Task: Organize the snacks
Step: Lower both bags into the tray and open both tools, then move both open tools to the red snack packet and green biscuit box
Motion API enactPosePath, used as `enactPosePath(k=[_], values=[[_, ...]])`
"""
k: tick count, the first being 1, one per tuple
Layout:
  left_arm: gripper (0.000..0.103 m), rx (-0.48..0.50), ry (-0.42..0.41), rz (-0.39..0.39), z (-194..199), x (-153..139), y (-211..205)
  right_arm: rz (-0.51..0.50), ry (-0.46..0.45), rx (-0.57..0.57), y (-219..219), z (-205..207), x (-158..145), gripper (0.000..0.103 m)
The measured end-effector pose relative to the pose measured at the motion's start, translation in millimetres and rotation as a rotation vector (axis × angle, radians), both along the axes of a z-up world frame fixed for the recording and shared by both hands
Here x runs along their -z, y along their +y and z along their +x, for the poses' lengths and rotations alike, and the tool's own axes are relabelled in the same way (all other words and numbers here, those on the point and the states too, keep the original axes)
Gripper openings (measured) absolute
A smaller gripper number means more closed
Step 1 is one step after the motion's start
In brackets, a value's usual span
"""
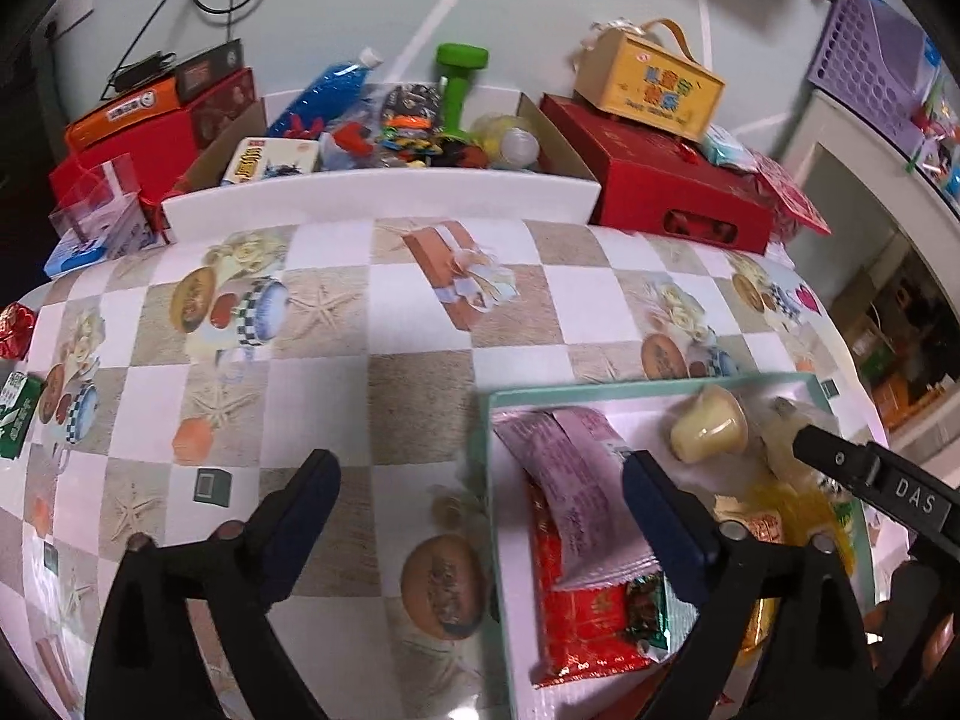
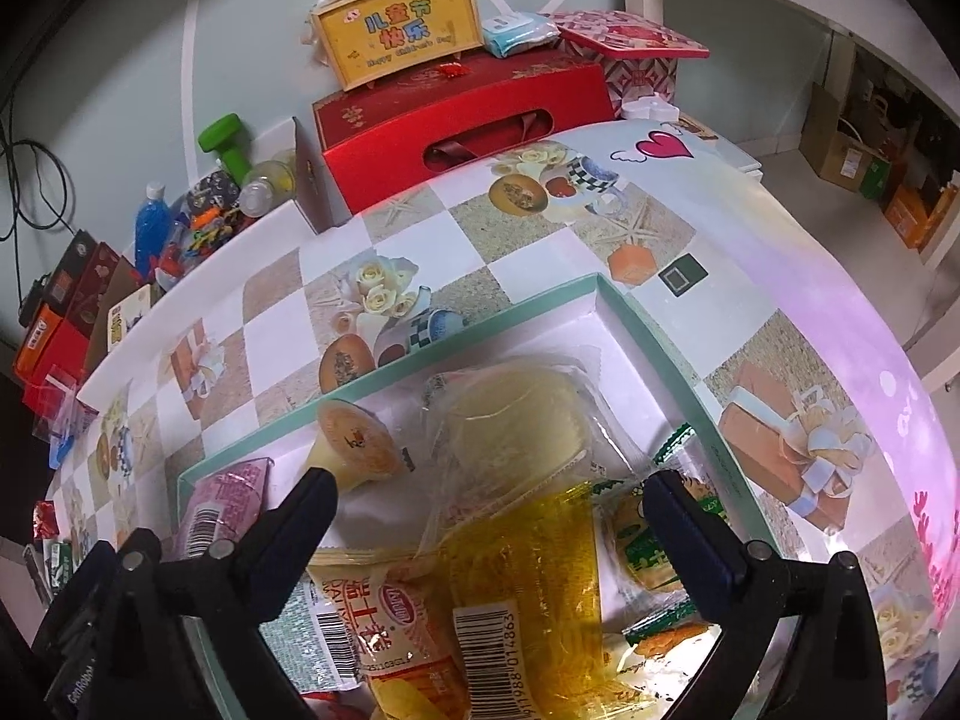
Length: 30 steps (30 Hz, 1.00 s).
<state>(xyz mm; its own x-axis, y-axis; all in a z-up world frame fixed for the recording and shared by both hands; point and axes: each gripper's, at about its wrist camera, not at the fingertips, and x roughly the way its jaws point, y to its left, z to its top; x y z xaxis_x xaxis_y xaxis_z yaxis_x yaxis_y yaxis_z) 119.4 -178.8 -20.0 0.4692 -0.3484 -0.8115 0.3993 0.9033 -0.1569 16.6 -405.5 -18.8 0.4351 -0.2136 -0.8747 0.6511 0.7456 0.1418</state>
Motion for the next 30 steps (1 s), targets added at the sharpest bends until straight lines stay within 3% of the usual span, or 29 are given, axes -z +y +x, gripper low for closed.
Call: enactPosePath(k=[7,20,25,30], values=[[0.103,-0.017,-0.021,0.001,1,-2,3,0.003,-0.003,0.005,0,-1,0,0.103],[0.103,-0.065,-0.033,-0.076,9,-18,31,-0.009,-0.022,-0.015,12,-2,-10,0.103],[0.103,-0.059,-0.020,-0.052,11,-20,43,-0.009,-0.038,-0.035,24,1,-19,0.103],[0.103,-0.085,0.009,-0.104,20,-25,66,0.001,-0.057,-0.076,43,9,-26,0.103]])
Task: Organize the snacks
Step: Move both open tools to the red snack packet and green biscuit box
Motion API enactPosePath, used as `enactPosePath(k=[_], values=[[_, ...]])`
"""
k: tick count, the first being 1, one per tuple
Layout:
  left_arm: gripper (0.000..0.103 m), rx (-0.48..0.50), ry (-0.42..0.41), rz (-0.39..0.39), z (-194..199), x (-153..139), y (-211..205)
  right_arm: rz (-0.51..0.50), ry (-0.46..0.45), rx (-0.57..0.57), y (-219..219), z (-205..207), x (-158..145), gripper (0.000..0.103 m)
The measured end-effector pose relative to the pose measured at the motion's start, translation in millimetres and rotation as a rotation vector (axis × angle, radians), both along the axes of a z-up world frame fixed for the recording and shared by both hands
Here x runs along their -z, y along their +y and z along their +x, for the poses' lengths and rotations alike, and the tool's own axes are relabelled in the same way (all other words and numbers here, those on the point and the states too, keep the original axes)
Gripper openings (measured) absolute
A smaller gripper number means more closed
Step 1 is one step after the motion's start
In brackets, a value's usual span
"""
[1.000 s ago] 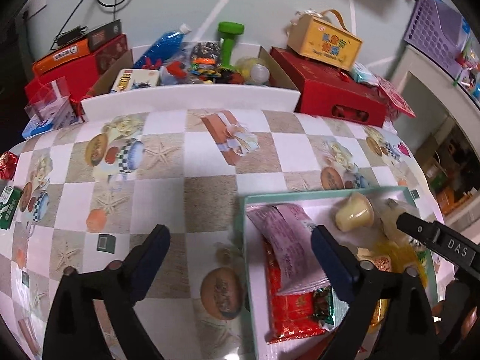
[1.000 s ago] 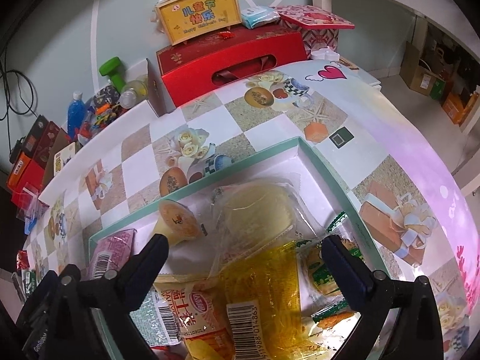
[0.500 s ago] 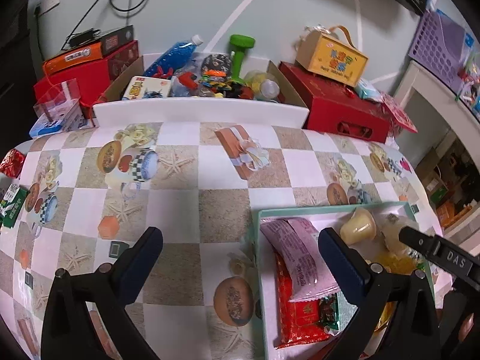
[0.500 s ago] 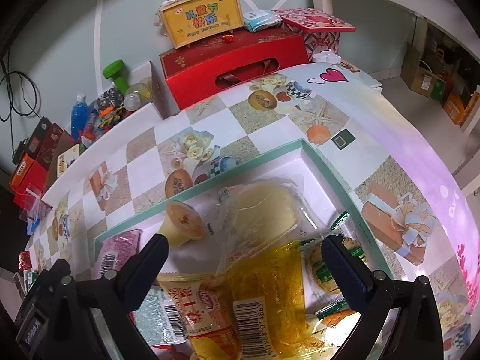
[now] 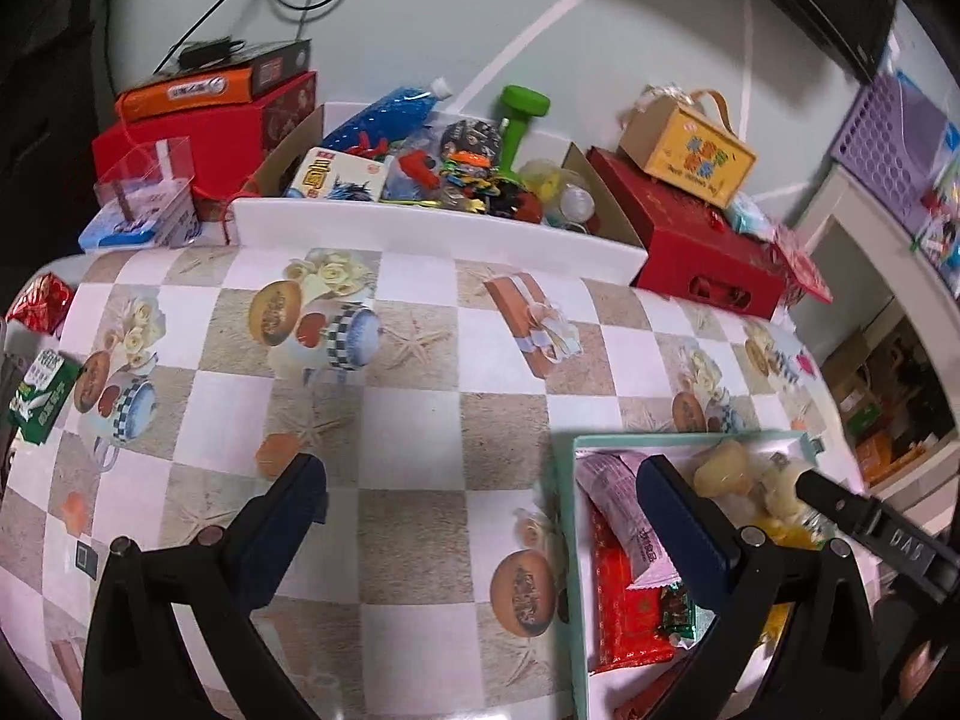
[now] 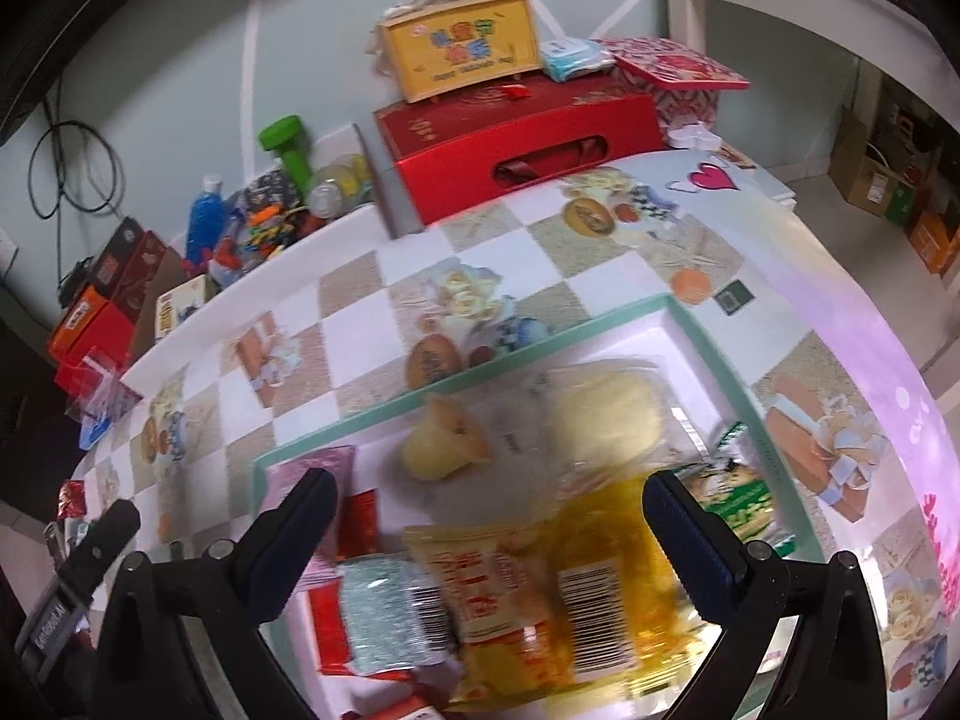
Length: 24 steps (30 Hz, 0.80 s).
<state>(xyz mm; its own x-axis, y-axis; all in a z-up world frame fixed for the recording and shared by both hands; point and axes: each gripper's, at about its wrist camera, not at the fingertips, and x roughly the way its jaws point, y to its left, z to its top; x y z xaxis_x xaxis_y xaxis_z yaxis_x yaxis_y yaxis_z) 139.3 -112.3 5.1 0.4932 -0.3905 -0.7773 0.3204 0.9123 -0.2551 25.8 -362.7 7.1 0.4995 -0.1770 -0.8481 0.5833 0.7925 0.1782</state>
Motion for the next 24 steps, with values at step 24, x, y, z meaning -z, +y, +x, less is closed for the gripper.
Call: enactPosePath(k=[24], values=[[0.103,-0.028,-0.060,0.105,50,-31,114,0.078,-0.032,-0.262,127,90,-14,0.103]])
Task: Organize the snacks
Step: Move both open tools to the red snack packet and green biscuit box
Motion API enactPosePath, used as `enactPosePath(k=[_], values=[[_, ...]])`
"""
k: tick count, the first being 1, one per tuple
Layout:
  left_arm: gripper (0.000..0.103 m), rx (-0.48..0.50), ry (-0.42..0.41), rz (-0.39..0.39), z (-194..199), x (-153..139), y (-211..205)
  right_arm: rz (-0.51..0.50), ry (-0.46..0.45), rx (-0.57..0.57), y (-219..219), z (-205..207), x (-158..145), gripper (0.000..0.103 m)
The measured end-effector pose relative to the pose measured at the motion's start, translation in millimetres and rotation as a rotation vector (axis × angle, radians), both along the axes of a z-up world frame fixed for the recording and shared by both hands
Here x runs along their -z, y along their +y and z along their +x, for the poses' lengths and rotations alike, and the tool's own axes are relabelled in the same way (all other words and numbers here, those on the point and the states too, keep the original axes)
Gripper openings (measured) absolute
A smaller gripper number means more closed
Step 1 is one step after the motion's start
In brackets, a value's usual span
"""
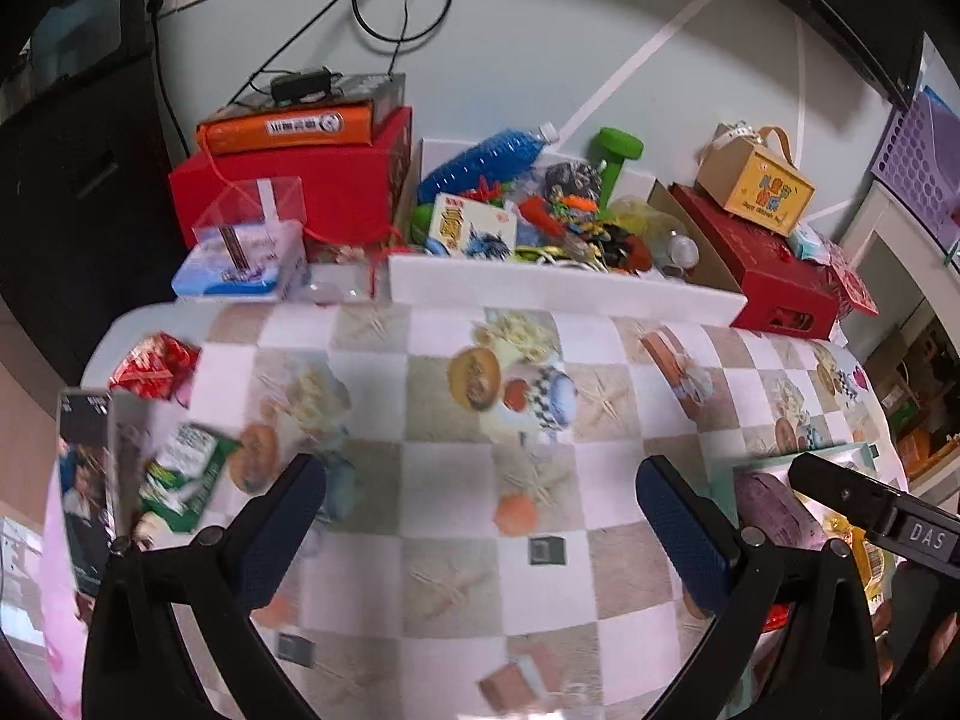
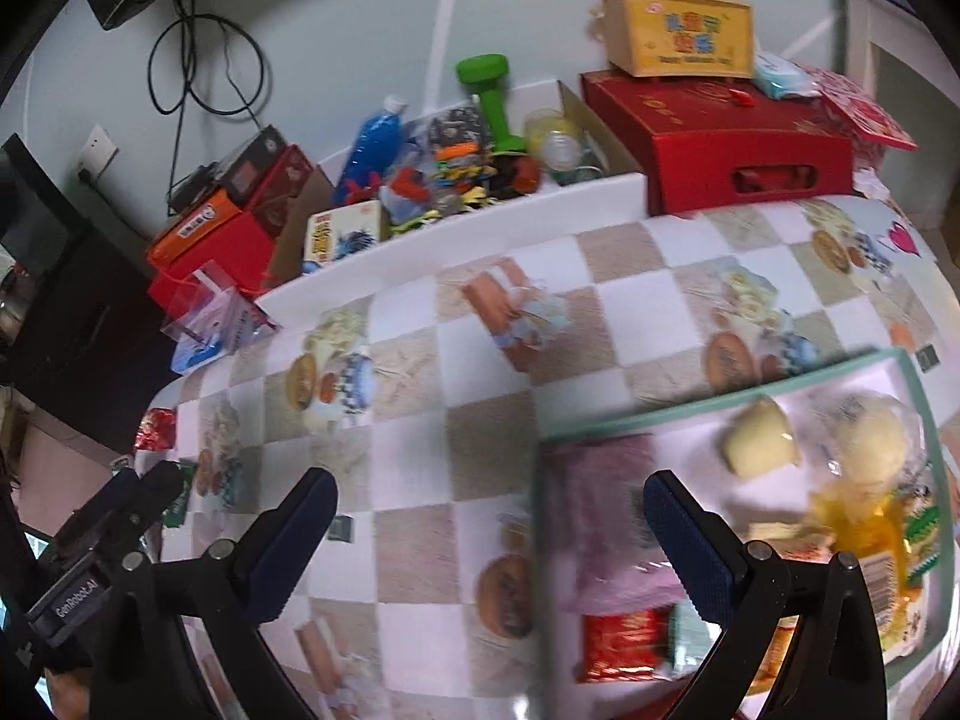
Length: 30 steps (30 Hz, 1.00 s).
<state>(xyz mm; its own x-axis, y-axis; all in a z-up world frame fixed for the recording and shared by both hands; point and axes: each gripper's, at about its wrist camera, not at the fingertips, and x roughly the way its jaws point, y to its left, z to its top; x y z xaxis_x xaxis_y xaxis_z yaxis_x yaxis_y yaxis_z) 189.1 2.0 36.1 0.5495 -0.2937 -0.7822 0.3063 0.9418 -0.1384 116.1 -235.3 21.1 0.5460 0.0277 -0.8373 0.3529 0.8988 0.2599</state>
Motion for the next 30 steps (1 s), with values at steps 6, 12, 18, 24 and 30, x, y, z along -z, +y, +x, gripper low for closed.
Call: enactPosePath(k=[6,12,18,24,30], values=[[0.103,0.042,-0.016,-0.017,16,-17,24,0.000,-0.036,-0.022,24,27,-10,0.103],[0.103,0.073,-0.047,0.008,39,-26,55,-0.009,-0.062,-0.081,56,57,-10,0.103],[0.103,0.053,-0.055,-0.034,73,-32,102,-0.012,-0.086,-0.160,94,92,3,0.103],[0.103,-0.036,-0.014,-0.058,105,-15,151,-0.052,-0.083,-0.298,148,117,32,0.103],[0.103,-0.103,0.006,-0.032,123,1,185,-0.054,-0.051,-0.429,205,137,64,0.103]])
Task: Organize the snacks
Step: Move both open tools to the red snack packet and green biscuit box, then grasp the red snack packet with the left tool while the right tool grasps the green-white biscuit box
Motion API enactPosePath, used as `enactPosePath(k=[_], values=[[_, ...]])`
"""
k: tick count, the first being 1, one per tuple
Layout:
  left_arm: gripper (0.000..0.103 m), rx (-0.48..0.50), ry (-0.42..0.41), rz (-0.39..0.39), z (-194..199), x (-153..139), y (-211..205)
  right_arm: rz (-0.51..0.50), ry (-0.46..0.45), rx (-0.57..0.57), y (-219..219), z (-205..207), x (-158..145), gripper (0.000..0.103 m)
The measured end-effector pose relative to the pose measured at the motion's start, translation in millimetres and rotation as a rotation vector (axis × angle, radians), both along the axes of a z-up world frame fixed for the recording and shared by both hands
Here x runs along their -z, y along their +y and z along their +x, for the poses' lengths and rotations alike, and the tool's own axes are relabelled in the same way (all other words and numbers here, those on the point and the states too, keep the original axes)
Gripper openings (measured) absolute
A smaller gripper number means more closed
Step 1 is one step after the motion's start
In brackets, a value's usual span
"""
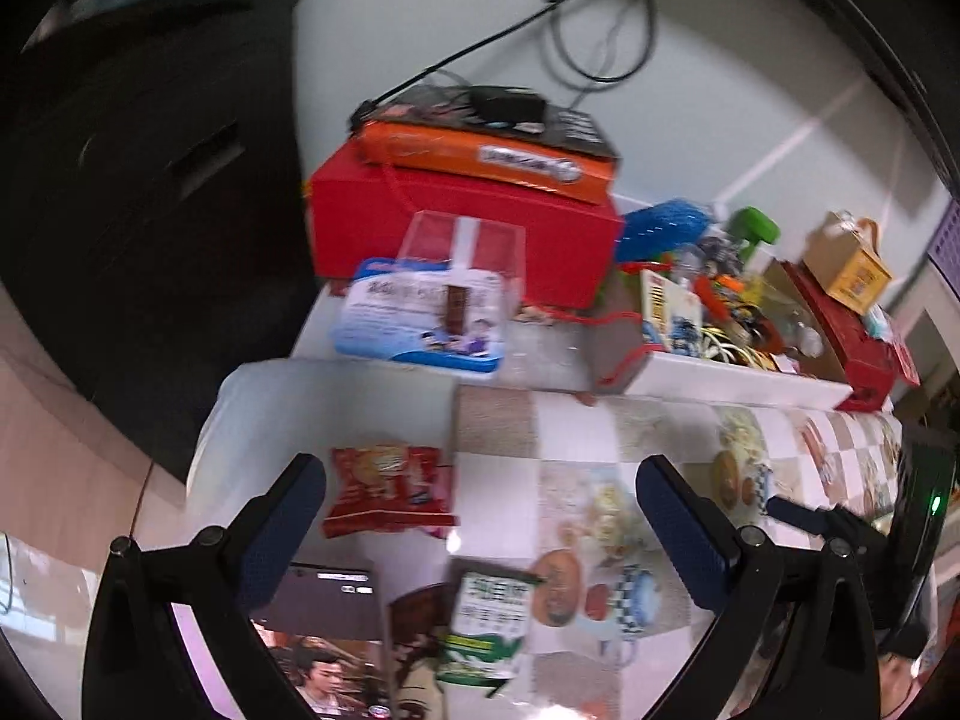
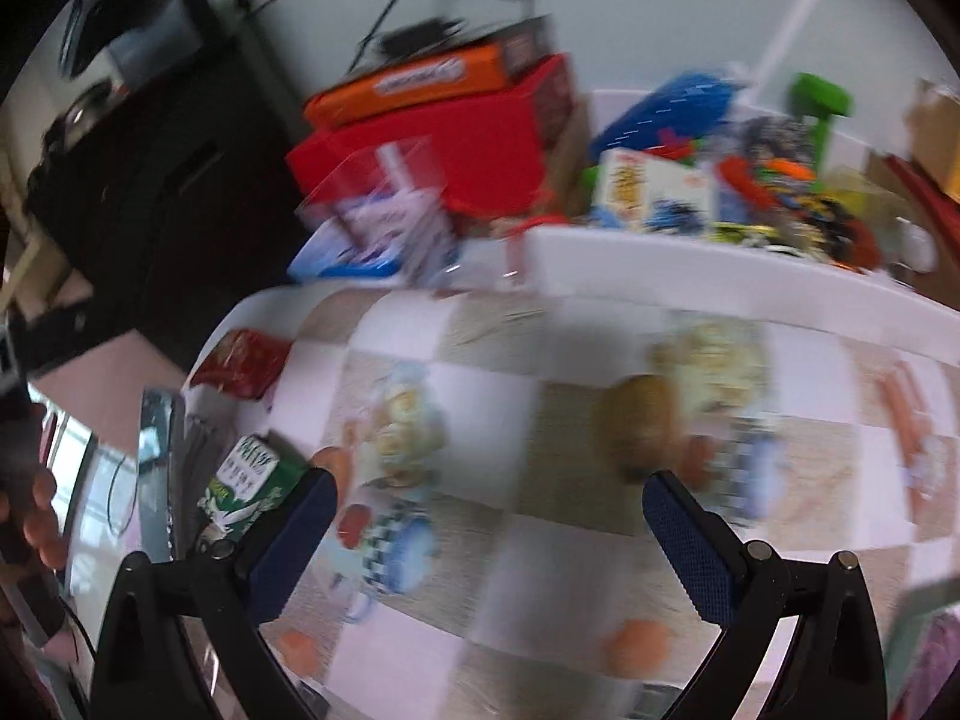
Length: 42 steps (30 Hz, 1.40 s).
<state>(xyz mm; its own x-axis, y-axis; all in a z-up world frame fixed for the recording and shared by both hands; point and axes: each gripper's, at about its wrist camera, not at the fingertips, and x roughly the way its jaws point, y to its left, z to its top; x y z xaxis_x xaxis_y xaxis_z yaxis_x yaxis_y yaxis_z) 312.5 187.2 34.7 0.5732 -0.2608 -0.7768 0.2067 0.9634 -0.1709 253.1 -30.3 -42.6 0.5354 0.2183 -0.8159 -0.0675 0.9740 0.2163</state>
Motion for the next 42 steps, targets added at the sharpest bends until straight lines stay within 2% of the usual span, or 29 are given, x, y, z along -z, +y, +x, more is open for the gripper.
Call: enactPosePath(k=[6,13,18,26,31,35,38,39,41,42], values=[[0.103,-0.016,0.022,0.017,5,9,17,0.019,-0.005,-0.171,61,3,15,0.103],[0.103,-0.036,0.071,-0.011,12,18,32,0.038,0.008,-0.316,110,-5,29,0.103],[0.103,-0.046,0.086,-0.011,15,22,39,-0.008,0.025,-0.355,130,-2,46,0.103],[0.103,-0.060,0.108,-0.025,23,27,42,-0.081,-0.022,-0.331,132,7,49,0.100],[0.103,-0.062,0.138,-0.006,28,34,36,-0.083,-0.045,-0.309,123,14,48,0.083],[0.103,-0.064,0.165,0.000,34,39,29,-0.071,-0.048,-0.278,111,20,48,0.079],[0.102,-0.071,0.188,0.027,39,43,19,-0.068,-0.048,-0.257,100,25,48,0.070],[0.101,-0.071,0.193,0.033,41,44,16,-0.068,-0.048,-0.249,95,27,47,0.062],[0.093,-0.064,0.204,0.036,43,47,10,-0.068,-0.043,-0.232,88,30,47,0.050],[0.090,-0.060,0.214,0.041,45,50,6,-0.070,-0.040,-0.224,84,31,47,0.048]])
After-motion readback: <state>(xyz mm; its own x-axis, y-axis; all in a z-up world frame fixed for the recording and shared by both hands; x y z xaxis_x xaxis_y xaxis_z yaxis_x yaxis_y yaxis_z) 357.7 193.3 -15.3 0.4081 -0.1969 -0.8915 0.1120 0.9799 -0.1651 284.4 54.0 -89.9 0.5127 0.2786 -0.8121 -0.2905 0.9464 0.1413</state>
